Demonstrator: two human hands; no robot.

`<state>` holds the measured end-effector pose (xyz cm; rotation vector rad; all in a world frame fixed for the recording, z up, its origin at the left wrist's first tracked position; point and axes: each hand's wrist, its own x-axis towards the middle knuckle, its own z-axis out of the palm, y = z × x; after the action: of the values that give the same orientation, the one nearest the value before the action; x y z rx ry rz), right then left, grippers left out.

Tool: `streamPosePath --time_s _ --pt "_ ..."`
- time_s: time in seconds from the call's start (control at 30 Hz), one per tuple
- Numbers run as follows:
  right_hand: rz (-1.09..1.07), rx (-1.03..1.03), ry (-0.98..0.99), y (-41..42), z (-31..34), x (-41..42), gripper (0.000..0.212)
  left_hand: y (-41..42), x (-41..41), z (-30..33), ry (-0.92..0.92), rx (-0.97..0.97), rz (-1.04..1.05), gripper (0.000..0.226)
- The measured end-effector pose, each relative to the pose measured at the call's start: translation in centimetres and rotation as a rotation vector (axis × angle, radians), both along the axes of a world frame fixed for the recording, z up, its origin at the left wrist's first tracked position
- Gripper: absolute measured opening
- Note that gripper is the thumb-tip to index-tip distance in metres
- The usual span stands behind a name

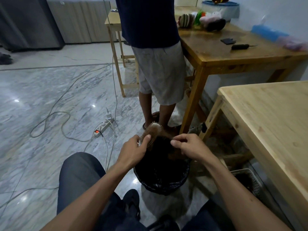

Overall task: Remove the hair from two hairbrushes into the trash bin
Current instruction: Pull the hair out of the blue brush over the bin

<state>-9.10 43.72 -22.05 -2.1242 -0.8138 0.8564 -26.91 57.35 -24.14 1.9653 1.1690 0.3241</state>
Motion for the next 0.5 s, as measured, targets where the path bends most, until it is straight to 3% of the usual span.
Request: streamPosePath --time_s 0.13,0.3,0.5 --pt "-0.051 0.017 0.117 0.8 0.4 -0.3 0.052 -1.2 -0.1 0.6 0.051 0.056 -0.03 0.051" --pt "-0.022 0.104 0.124 1.4 -0.6 -0.7 0.016 -2.1 -0.1 1.2 0.047 -0.022 -0.055 0.049" --pt "-0.301 0.067 0.167 1.9 -0.4 1.3 0.016 -1.3 -0.9 1.0 0.042 -0.143 -0.126 0.062"
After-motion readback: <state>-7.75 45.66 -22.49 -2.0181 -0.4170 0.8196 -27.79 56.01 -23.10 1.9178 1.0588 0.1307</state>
